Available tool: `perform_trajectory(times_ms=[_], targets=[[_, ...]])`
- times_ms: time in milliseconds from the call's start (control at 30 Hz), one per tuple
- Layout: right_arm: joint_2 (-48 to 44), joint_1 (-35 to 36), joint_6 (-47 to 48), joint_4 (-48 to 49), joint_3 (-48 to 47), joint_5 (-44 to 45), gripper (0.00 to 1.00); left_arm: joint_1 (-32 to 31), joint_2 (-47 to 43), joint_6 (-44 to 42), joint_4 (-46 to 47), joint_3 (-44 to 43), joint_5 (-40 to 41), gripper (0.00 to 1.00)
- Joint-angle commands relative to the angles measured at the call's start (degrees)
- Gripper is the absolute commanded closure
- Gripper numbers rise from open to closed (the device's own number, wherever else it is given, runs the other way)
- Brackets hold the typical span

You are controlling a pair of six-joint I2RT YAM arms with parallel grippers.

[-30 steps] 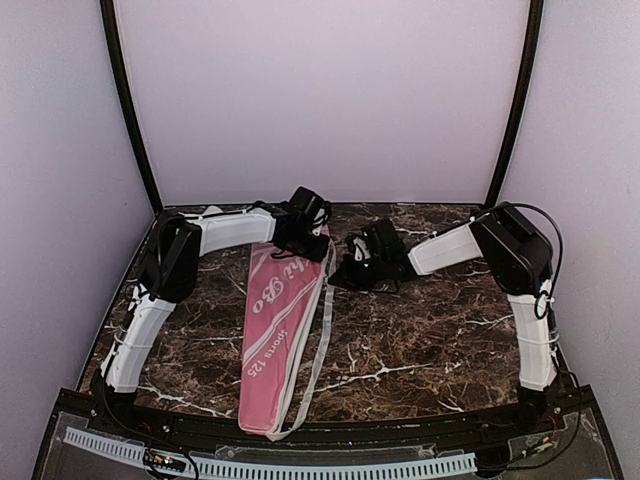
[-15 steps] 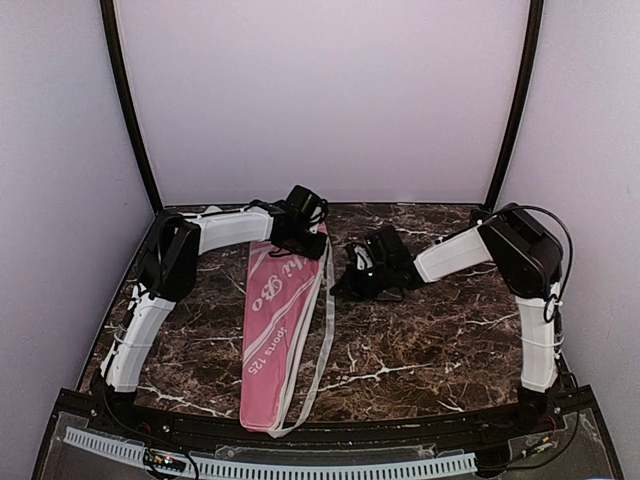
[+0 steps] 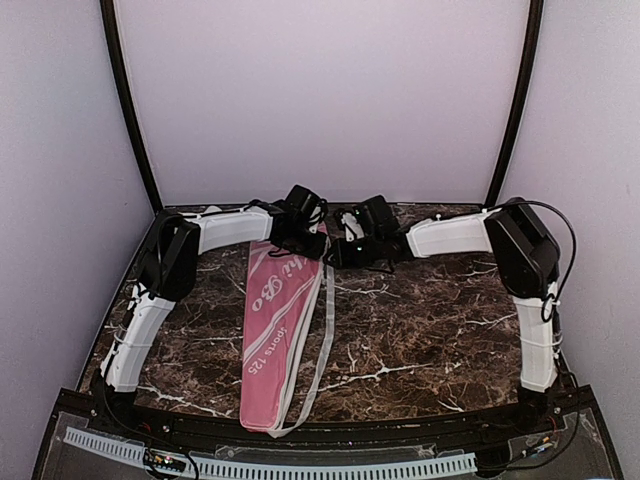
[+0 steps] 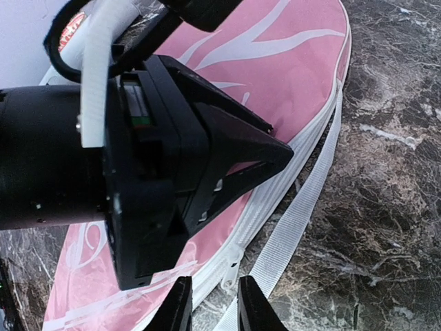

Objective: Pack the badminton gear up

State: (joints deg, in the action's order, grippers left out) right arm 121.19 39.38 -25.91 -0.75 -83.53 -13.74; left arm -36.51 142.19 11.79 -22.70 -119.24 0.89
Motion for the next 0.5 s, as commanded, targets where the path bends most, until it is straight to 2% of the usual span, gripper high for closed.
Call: perform_trajectory(times_ms=[0, 267, 467], targets=[[3.7, 1.2, 3.1, -5.3, -3.8, 3.4, 0.77, 0.6, 1.3, 0.5, -1.9, 0.1, -0.1, 0.78], [7.3, 2.7, 4.5, -8.9, -8.1, 7.0, 0.77, 0.6, 1.3, 0.7, -1.8, 0.3, -0.2, 0.78], [8.5, 2.9, 4.4, -9.5, -9.0, 7.3, 0.73, 0.6, 1.3, 0.8, -1.7, 0.3, -0.3, 0.78]])
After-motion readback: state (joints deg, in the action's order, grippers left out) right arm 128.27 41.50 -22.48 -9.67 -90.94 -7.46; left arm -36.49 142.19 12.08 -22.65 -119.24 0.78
